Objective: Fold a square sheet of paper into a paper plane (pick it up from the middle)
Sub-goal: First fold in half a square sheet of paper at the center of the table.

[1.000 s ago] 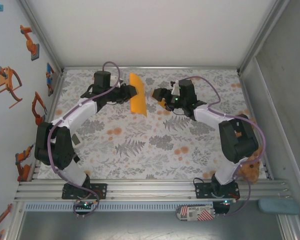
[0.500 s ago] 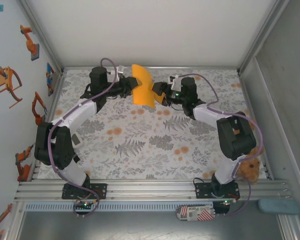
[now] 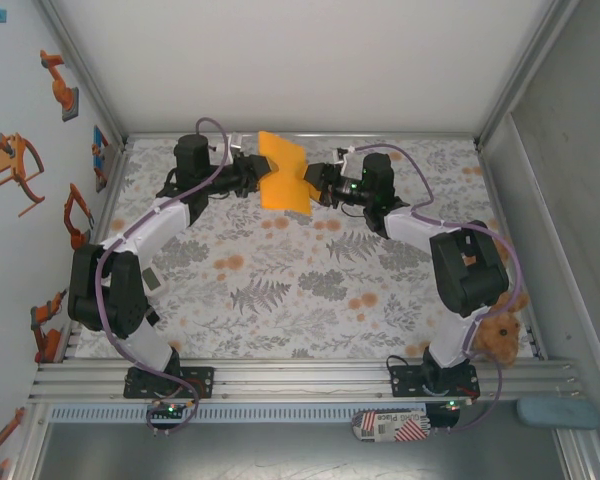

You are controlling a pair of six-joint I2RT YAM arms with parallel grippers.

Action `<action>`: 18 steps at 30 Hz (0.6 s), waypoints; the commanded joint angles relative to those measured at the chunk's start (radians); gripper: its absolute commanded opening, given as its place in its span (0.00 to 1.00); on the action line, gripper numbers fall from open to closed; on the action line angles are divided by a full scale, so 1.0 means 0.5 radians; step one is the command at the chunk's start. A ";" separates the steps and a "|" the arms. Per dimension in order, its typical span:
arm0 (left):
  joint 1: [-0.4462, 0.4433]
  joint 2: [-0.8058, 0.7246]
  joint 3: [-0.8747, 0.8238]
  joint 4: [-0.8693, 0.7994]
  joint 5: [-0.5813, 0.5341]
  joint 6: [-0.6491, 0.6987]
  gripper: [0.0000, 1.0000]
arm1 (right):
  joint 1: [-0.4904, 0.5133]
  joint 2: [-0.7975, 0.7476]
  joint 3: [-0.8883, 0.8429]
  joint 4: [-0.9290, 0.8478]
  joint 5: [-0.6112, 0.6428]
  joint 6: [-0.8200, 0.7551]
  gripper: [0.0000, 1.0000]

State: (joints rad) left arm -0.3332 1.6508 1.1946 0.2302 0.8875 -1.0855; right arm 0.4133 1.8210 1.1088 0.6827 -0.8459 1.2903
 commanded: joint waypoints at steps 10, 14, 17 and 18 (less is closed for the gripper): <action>0.015 -0.055 -0.008 -0.202 0.041 0.196 0.20 | -0.047 -0.117 0.015 0.053 0.003 -0.036 0.38; 0.016 -0.041 -0.012 -0.258 0.040 0.239 0.20 | -0.050 -0.153 0.033 -0.113 0.023 -0.154 0.22; 0.011 -0.022 -0.035 -0.264 0.029 0.246 0.23 | -0.050 -0.199 0.049 -0.312 0.059 -0.272 0.00; 0.009 -0.014 -0.048 -0.270 0.016 0.245 0.26 | -0.050 -0.218 0.055 -0.407 0.086 -0.328 0.00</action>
State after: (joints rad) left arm -0.3321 1.6508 1.1900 0.1196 0.8871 -0.9966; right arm 0.3931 1.7638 1.1088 0.5854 -0.8291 1.2144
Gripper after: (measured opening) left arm 0.250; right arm 0.048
